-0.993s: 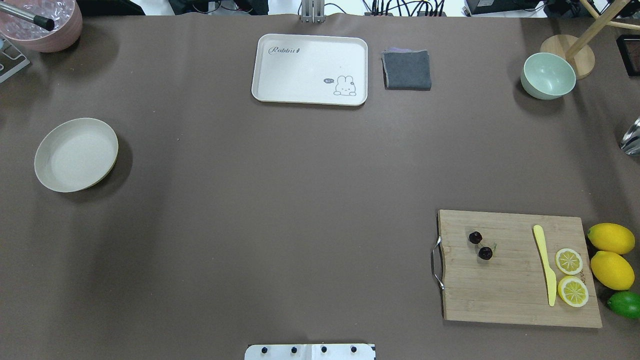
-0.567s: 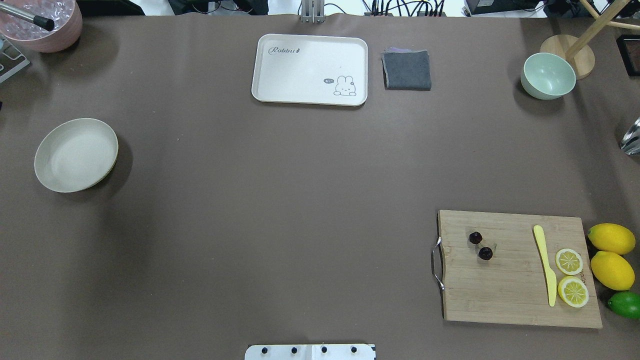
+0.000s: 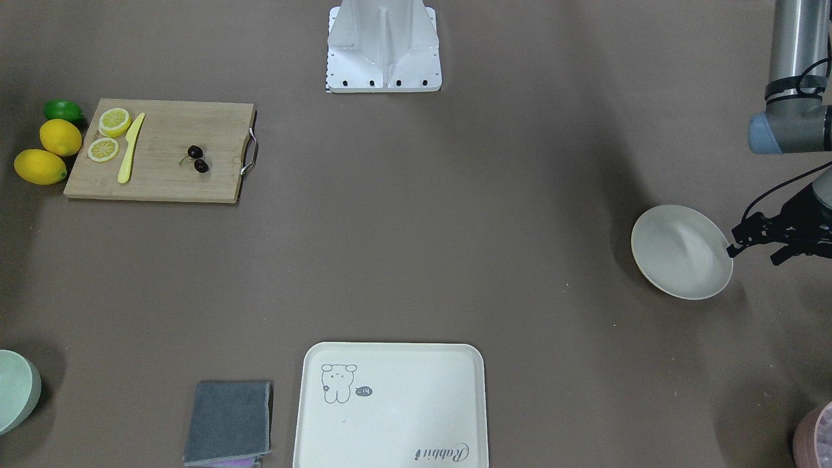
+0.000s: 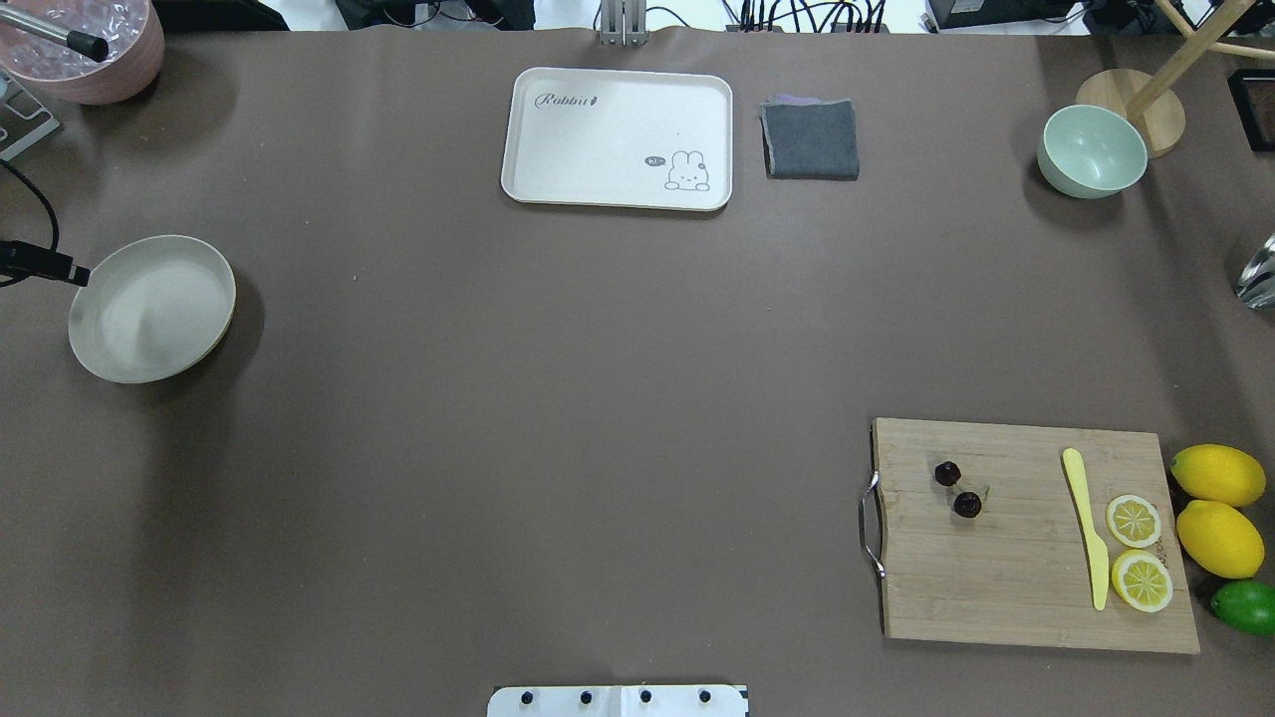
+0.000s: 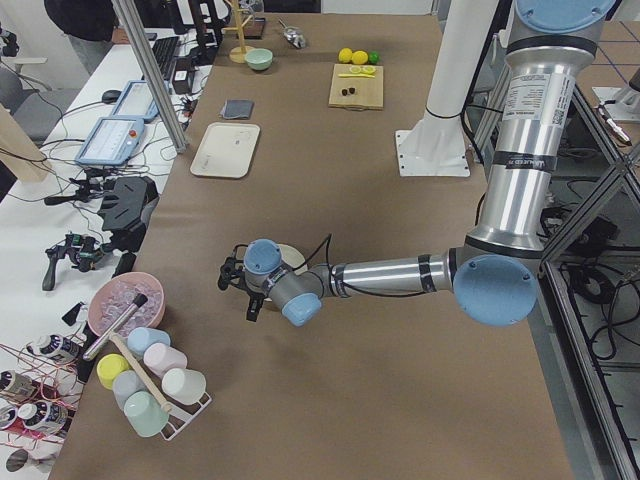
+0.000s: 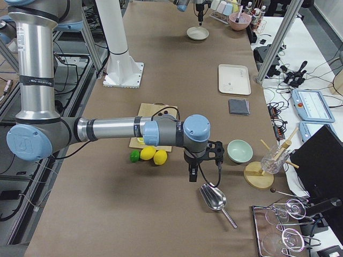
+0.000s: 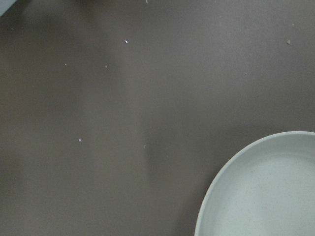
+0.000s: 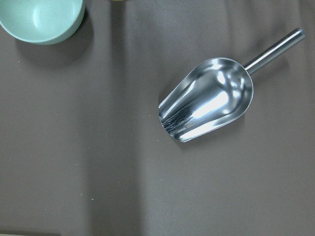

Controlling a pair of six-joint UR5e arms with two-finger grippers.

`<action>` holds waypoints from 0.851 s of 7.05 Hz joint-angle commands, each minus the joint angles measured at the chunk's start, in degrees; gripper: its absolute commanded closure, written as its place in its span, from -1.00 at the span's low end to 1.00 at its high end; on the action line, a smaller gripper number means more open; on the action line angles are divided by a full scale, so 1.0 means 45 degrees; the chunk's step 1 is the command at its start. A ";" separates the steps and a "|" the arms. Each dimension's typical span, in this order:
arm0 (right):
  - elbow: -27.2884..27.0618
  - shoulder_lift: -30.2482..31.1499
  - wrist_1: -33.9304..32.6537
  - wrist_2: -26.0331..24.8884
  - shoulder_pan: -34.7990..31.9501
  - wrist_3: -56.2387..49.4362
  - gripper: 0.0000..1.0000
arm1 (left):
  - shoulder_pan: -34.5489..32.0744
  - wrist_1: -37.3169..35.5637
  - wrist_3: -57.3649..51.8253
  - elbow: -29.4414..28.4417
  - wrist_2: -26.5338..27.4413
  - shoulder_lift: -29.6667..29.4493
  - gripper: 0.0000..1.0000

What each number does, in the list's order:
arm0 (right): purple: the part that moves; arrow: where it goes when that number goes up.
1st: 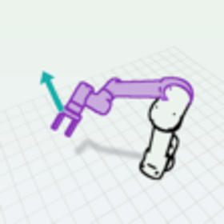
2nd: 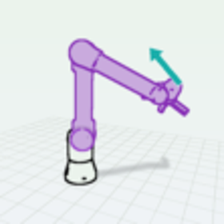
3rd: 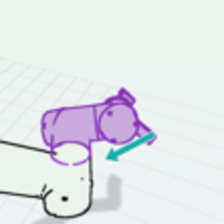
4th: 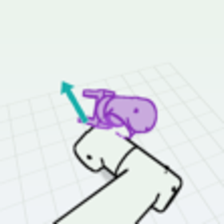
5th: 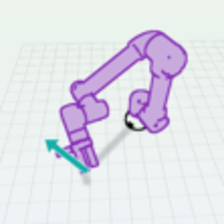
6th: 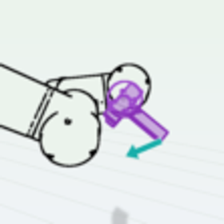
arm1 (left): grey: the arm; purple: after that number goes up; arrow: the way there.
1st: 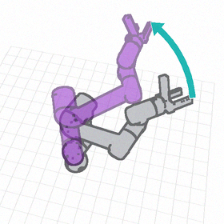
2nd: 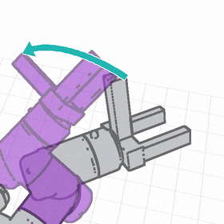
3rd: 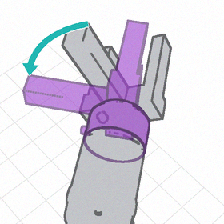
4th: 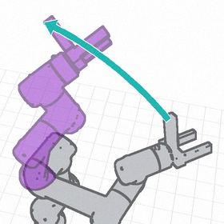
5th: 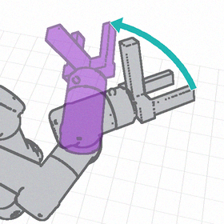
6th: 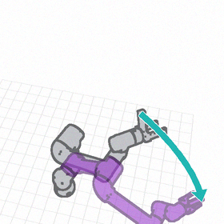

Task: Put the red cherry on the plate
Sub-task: 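Reach the left gripper to the white bowl rim and grasp it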

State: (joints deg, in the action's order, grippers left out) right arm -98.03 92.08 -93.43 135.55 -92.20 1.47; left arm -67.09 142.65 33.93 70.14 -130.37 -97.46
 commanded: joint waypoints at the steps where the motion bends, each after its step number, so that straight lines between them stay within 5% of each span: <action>1: -0.0012 0.0007 0.0000 -0.0004 0.0000 0.0025 -1.00 | 0.0551 0.0057 0.0057 -0.0058 0.0026 0.0016 -0.75; 3: -0.0011 0.0007 0.0000 -0.0004 0.0000 0.0025 -1.00 | 0.0593 0.0057 -0.0002 0.0019 0.0006 0.0114 0.77; 4: 0.0008 -0.0012 0.0000 -0.0004 0.0000 0.0025 -1.00 | 0.0593 0.0057 -0.0041 0.0020 0.0006 0.0134 1.00; 6: -0.0012 -0.0051 0.0000 -0.0004 0.0000 0.0141 -1.00 | 0.0574 -0.0001 0.0095 0.0039 -0.0071 0.0153 1.00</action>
State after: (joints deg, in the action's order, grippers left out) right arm -98.05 91.97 -93.43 135.53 -92.20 1.76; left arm -64.46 142.80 34.00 70.27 -130.45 -96.87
